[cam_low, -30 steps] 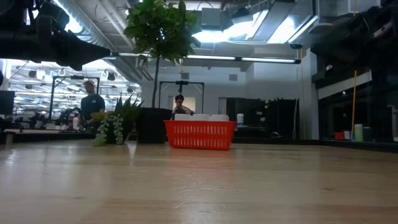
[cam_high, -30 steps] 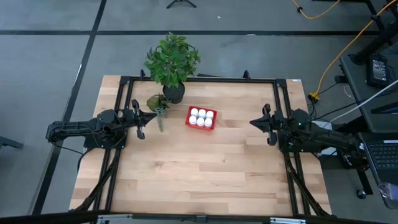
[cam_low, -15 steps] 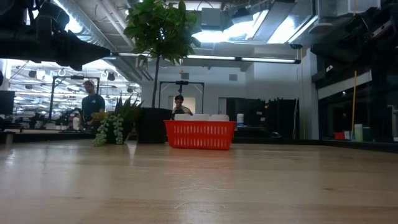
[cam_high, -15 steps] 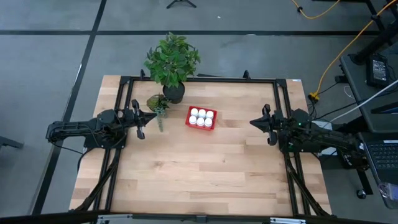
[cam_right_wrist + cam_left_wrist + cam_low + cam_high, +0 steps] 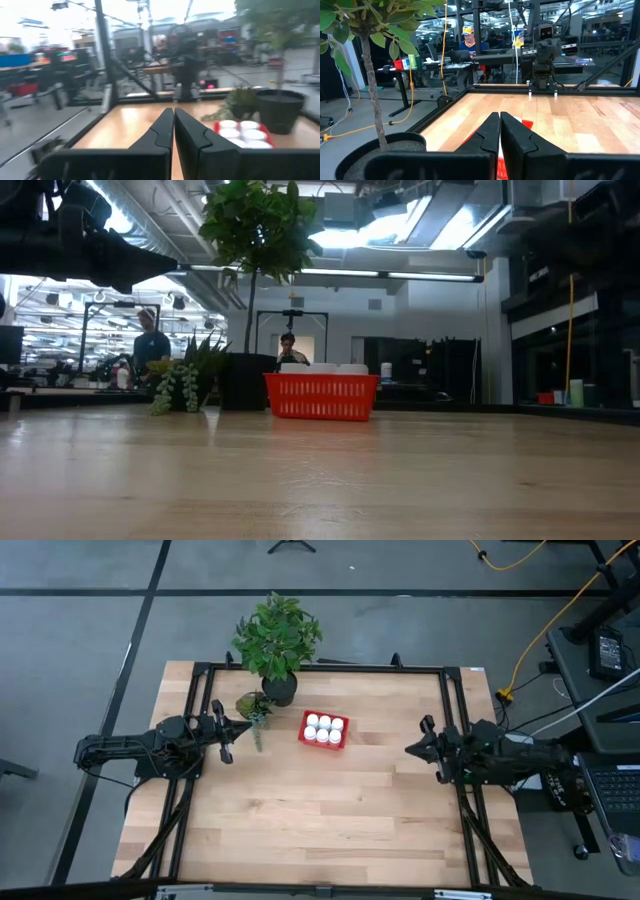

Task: Pick and place pill bottles into a basket
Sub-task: Return to Home Position

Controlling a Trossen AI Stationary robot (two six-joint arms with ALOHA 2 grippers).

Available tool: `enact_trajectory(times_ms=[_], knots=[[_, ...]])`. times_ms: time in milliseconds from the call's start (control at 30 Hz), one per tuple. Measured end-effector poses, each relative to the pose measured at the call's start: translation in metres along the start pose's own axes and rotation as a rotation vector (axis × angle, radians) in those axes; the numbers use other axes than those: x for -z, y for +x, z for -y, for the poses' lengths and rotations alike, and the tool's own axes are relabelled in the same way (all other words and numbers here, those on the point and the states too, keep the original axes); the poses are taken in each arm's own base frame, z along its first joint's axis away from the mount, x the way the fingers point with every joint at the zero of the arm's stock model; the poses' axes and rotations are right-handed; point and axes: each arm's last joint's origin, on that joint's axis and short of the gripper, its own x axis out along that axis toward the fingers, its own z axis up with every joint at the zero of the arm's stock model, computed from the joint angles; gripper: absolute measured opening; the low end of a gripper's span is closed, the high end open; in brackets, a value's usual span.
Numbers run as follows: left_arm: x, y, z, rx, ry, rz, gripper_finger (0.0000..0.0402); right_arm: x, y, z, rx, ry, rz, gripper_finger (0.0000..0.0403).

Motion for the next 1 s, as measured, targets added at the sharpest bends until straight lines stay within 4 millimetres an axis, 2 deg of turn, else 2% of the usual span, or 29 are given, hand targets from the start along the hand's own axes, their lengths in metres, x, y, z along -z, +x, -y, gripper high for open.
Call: enact_trajectory(times_ms=[167,300,533,1000], knots=[[0.000,0.000,0.000,0.000,0.001,-0.002,0.0013,0.003,0.001,-0.007,-0.038,0.003,-0.023,0.0019],[0.000,0.000,0.000,0.000,0.001,-0.002,0.0010,0.011,0.001,-0.008,0.014,-0.018,-0.099,0.0019],[0.000,0.000,0.000,0.002,0.001,-0.003,0.0007,0.011,0.001,-0.008,0.033,0.024,-0.096,0.0019],[0.000,0.000,0.000,0.003,0.001,-0.002,0.0006,0.011,0.001,-0.008,0.033,0.001,-0.099,0.0019]])
